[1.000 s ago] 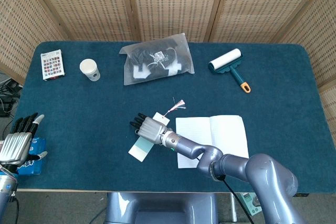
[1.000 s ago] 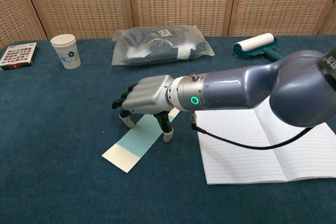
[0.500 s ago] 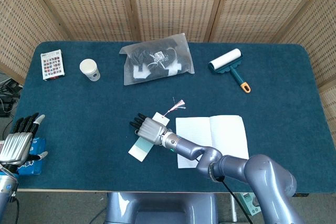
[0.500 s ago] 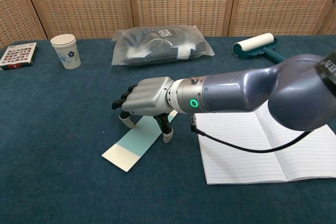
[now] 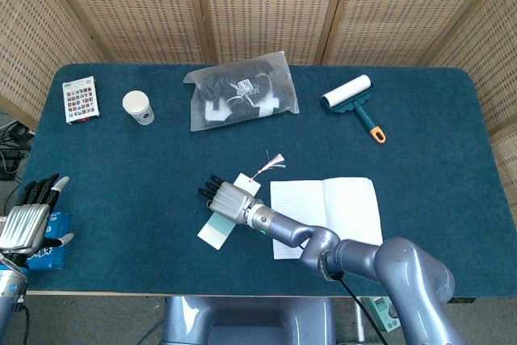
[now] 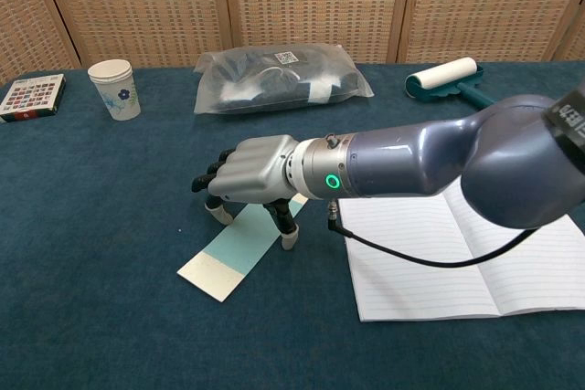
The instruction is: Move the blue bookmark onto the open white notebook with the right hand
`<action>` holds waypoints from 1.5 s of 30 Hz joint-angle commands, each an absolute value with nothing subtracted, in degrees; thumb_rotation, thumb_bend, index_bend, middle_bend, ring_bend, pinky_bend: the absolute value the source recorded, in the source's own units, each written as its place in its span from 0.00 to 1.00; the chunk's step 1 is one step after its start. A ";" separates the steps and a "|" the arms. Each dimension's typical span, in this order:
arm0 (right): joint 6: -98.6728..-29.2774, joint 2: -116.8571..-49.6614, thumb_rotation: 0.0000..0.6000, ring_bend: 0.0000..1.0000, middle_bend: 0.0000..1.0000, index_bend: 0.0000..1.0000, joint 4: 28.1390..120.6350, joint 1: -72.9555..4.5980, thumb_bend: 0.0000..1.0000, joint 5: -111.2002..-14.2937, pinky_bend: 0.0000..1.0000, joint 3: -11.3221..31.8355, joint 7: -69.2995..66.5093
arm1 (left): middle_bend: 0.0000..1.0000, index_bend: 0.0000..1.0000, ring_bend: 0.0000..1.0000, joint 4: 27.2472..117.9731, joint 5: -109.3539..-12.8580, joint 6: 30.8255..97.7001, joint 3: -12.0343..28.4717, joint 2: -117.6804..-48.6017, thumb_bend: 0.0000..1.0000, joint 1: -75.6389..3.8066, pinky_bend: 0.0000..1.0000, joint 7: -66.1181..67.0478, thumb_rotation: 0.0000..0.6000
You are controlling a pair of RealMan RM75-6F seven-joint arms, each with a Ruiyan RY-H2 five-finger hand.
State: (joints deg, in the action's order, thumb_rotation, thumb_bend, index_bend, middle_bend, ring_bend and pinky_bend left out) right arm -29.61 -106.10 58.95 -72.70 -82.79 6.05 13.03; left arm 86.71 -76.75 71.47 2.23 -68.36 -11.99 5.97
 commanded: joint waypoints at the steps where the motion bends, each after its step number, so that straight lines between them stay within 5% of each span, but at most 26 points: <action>1: -29.50 -106.21 1.00 0.00 0.00 0.18 58.87 -72.71 0.17 -82.69 0.04 5.97 13.19 | 0.00 0.00 0.00 86.70 -76.81 71.49 2.22 -68.39 0.05 -12.00 0.00 5.95 1.00; 10: -31.85 -106.91 1.00 0.00 0.00 0.48 58.81 -72.19 0.18 -83.90 0.13 5.63 12.72 | 0.00 0.00 0.00 86.74 -76.83 71.41 2.14 -68.35 0.05 -12.03 0.00 5.96 1.00; 45: -36.39 -98.11 1.00 0.00 0.01 0.50 66.72 -68.46 0.18 -82.58 0.13 5.29 19.00 | 0.00 0.00 0.00 87.59 -78.05 72.14 1.57 -68.36 0.05 -11.94 0.00 6.84 1.00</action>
State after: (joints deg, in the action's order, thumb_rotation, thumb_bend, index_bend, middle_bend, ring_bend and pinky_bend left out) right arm -36.04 -98.54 66.20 -68.89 -82.92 5.43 18.47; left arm 87.59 -78.05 72.14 1.58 -68.36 -11.95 6.84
